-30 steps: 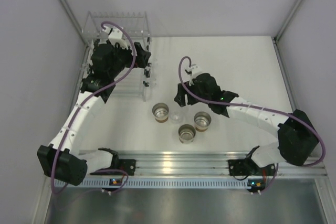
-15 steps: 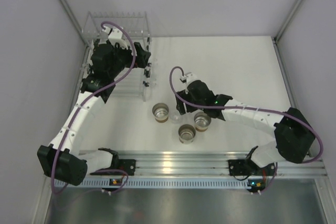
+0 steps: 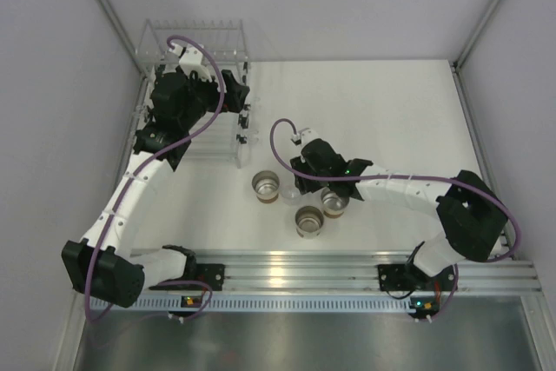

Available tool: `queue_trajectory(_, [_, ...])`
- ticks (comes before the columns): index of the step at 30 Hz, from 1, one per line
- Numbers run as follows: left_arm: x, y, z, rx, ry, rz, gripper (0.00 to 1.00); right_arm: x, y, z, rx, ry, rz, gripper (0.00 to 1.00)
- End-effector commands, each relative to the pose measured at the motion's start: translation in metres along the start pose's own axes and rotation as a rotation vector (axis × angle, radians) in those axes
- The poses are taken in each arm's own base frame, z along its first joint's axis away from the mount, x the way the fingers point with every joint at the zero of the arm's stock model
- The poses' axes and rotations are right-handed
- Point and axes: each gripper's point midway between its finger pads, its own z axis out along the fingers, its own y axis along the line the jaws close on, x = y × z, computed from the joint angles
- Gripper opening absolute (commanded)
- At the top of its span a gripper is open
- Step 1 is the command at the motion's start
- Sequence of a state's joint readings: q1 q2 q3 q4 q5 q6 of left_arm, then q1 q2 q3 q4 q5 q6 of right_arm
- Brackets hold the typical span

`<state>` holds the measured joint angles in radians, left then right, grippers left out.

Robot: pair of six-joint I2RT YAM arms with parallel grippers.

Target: Load the cups into the dish rack

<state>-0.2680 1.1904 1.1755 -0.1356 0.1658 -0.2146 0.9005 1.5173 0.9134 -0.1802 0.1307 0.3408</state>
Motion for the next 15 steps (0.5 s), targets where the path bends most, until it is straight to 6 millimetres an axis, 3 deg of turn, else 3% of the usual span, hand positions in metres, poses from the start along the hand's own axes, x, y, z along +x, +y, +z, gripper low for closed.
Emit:
queue_trajectory(1, [-0.0103, 0.0005, 0.0001, -0.002, -0.041, 0.003, 0.98, -0.0235, 0.0137, 0.0001, -0.023, -0.058, -0.005, 0.42])
queue_trajectory(5, [-0.0110, 0.0008, -0.0008, -0.004, -0.043, 0.006, 0.98, -0.0204, 0.0159, 0.0051, -0.031, -0.041, -0.009, 0.34])
queue_trajectory(8, [-0.0107, 0.0018, -0.0004, -0.009, -0.043, 0.006, 0.98, -0.0204, 0.0185, 0.0072, -0.040, -0.036, -0.012, 0.23])
queue_trajectory(11, [-0.0083, 0.0036, 0.0010, -0.015, -0.036, 0.009, 0.98, -0.0217, 0.0196, 0.0074, -0.044, -0.037, -0.013, 0.02])
queue_trajectory(15, [-0.0073, 0.0059, 0.0018, -0.024, -0.033, 0.013, 0.98, -0.0255, 0.0187, 0.0040, -0.037, -0.052, -0.015, 0.00])
